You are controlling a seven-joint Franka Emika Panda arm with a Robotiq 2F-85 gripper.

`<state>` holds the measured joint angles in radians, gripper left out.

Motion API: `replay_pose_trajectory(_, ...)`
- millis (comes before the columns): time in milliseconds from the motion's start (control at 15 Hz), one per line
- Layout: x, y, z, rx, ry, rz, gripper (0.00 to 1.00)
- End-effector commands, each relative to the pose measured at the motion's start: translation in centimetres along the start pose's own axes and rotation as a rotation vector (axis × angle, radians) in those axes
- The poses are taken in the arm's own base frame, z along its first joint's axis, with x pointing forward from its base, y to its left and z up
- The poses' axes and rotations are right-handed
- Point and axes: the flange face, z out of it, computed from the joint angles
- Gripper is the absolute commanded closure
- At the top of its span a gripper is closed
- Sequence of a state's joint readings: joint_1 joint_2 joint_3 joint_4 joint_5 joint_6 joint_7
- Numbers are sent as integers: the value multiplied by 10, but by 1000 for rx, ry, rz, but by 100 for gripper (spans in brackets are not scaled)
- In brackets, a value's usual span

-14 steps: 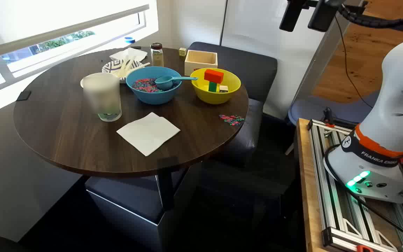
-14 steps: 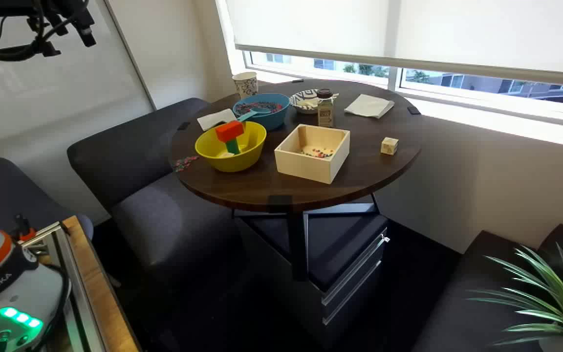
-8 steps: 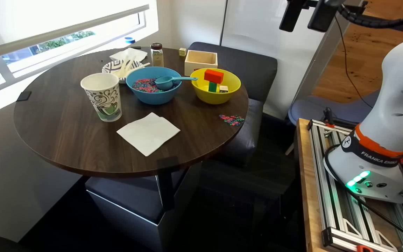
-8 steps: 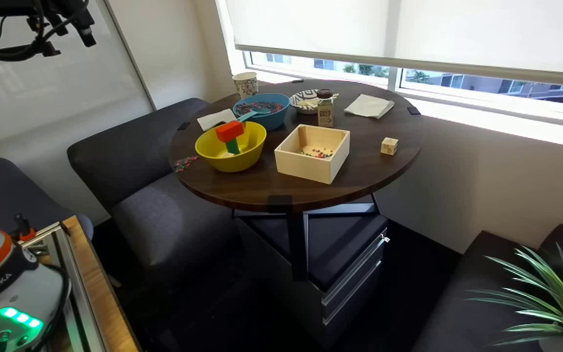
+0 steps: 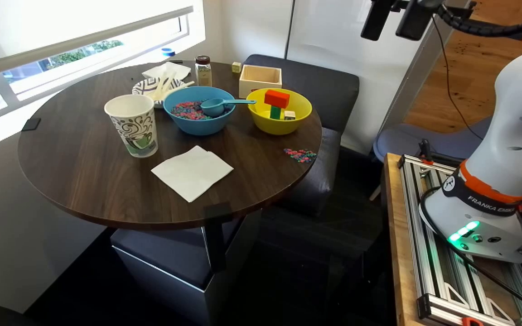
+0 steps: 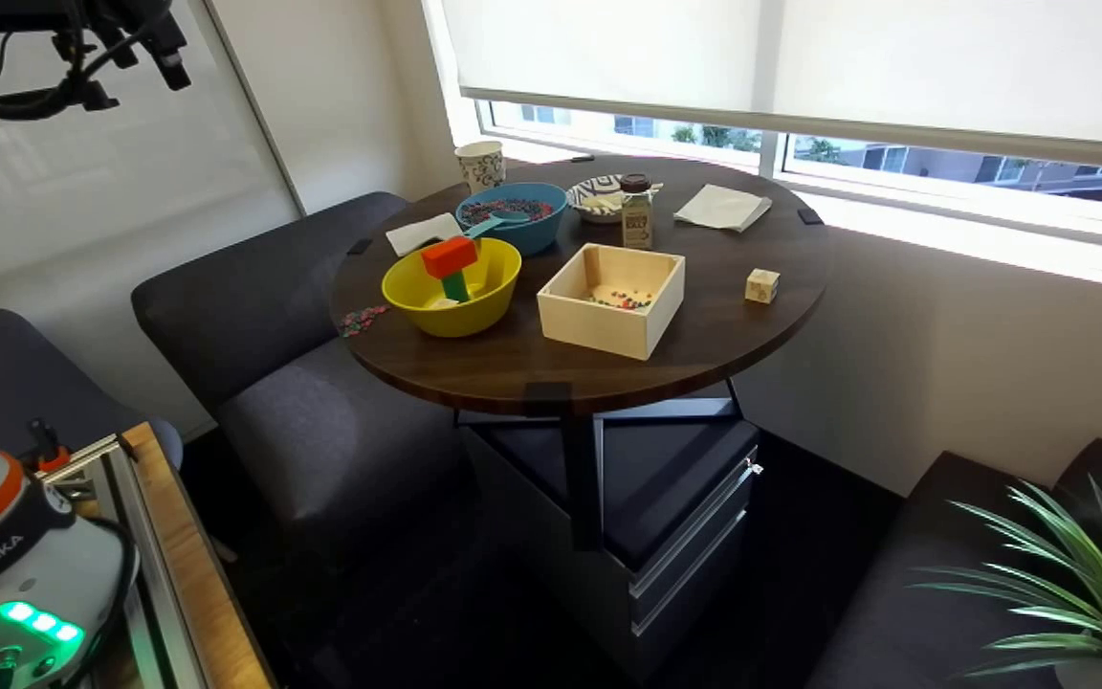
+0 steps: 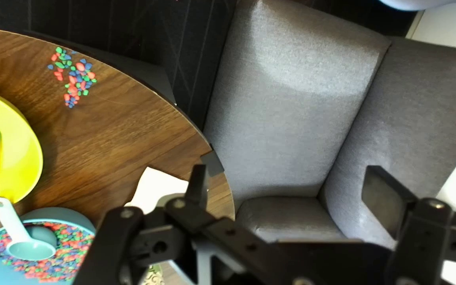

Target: Remove the blue scoop from the blue bowl put it in the yellow bowl

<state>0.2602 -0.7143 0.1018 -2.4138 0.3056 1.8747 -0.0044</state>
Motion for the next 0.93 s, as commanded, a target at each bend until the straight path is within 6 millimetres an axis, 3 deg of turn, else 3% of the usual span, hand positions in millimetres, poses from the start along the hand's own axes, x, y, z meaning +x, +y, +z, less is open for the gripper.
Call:
replay_pose_trajectory(0, 32, 4, -5, -54, 106, 157, 0)
replay_pose_trajectory(200, 78, 12, -26, -139, 251, 239, 0)
replay_pose_trajectory(467, 127, 40, -46, -275, 373, 389, 0)
replay_pose_trajectory(533, 103, 33, -44, -228, 345, 323, 0)
replay_pose_trajectory(667, 113, 39, -43, -233, 343, 336, 0)
replay_pose_trajectory(867, 111, 34, -45, -230, 348, 327, 0)
